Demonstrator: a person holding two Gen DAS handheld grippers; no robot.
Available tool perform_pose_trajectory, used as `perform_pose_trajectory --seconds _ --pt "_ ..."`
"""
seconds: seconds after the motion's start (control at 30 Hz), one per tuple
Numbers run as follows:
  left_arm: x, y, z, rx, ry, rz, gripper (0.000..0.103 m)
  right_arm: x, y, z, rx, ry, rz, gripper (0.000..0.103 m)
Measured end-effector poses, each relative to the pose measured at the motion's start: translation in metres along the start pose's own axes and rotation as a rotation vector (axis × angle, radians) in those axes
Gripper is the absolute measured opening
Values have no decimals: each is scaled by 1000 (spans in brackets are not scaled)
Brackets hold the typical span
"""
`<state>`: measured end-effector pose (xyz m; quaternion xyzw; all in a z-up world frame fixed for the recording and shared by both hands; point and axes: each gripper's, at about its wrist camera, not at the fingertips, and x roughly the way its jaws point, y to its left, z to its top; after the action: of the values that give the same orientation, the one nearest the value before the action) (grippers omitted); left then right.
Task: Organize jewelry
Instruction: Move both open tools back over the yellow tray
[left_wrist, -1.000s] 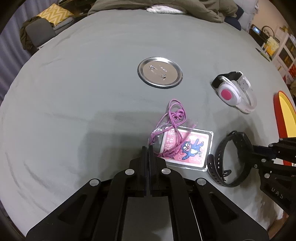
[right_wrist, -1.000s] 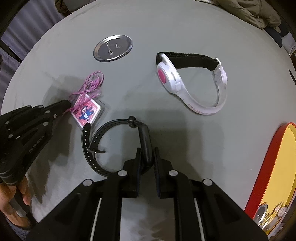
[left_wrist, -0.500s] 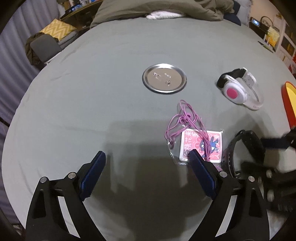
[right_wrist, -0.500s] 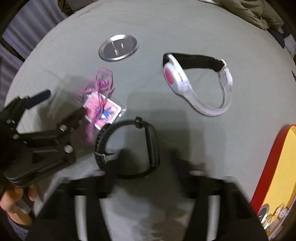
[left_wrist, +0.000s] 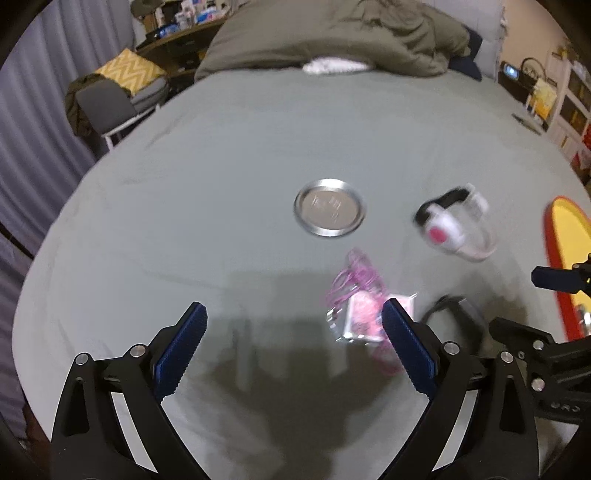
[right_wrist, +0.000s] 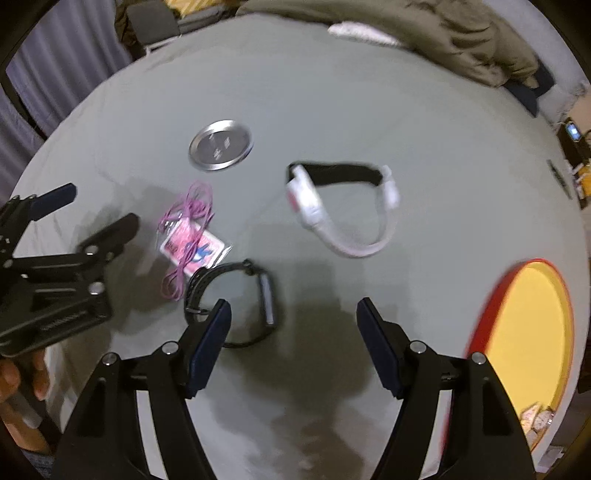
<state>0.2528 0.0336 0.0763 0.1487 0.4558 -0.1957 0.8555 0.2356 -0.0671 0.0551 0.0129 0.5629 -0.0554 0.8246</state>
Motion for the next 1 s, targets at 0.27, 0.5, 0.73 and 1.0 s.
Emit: perform_pose_trajectory --seconds 0.27,0.5,0.73,1.0 --pt "-56 -55 48 99 -87 -142 97 -68 -74 -1 198 -160 -263 66" --pt "-64 -127 72 192 -113 -291 97 -100 -184 -34 561 -226 -349 67" --pt "-40 -215 70 250 -61 -455 97 -105 -290 -77 846 -161 -396 67" --pt "-8 -350 30 498 116 -438 97 -97 -366 -136 1160 -130 -222 67"
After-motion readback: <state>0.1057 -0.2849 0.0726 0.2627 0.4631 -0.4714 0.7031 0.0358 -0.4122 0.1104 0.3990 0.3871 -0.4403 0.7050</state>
